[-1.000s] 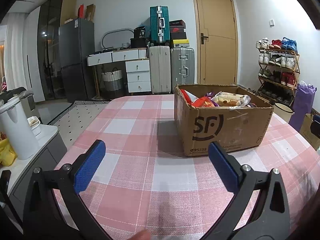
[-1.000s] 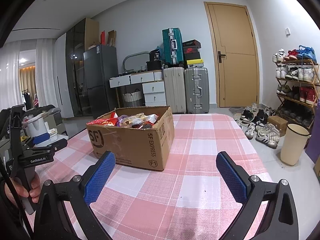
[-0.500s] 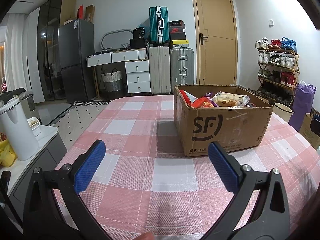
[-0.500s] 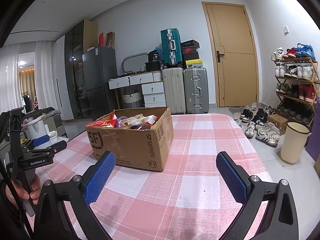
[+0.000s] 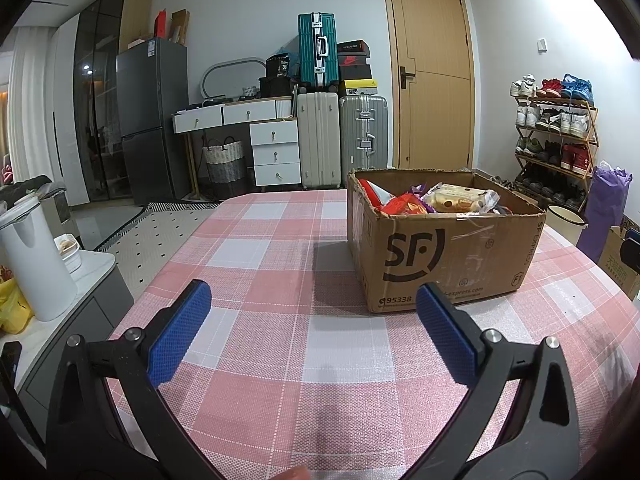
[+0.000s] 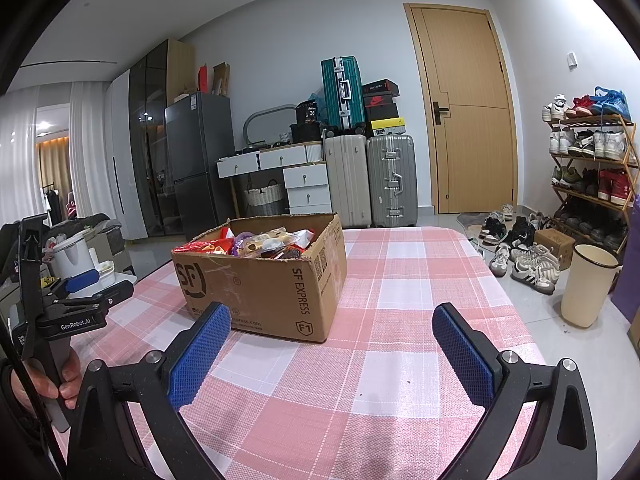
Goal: Organize snacks
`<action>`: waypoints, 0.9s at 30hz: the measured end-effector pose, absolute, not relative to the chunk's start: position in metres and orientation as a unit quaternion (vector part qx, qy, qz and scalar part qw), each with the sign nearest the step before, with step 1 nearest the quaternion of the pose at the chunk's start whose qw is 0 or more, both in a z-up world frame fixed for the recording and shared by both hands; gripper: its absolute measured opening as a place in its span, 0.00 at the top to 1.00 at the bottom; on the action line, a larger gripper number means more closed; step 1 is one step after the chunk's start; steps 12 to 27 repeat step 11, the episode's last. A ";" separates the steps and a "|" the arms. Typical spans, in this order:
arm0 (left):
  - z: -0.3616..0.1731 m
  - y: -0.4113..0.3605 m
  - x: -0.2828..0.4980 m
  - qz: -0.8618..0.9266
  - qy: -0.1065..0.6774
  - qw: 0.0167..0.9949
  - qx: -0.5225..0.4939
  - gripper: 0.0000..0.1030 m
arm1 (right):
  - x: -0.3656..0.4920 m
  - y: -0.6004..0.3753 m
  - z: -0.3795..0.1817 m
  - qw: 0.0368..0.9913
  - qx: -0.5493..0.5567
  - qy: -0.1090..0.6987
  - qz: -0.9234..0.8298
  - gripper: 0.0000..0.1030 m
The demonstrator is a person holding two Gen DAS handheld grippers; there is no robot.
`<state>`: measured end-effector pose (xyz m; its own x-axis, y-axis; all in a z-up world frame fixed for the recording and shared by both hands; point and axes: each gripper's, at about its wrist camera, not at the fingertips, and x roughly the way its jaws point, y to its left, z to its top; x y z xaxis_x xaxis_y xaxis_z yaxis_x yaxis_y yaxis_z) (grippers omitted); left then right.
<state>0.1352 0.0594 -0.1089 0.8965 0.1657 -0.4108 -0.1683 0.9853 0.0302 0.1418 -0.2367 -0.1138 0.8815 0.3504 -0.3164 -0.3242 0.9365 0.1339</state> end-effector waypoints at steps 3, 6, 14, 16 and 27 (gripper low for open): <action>-0.109 0.059 0.135 0.086 0.211 0.974 -0.003 0.01 | 0.142 -0.237 -0.114 0.969 0.039 0.170 0.174 0.00; -0.109 0.059 0.135 0.085 0.210 0.974 -0.004 0.01 | 0.142 -0.237 -0.114 0.969 0.038 0.170 0.174 0.00; -0.109 0.057 0.134 0.083 0.204 0.976 -0.001 0.01 | 0.142 -0.237 -0.114 0.969 0.038 0.170 0.174 0.00; -0.109 0.057 0.134 0.083 0.204 0.976 -0.001 0.01 | 0.142 -0.237 -0.114 0.969 0.038 0.170 0.174 0.00; -0.109 0.057 0.134 0.083 0.204 0.976 -0.001 0.01 | 0.142 -0.237 -0.114 0.969 0.038 0.170 0.174 0.00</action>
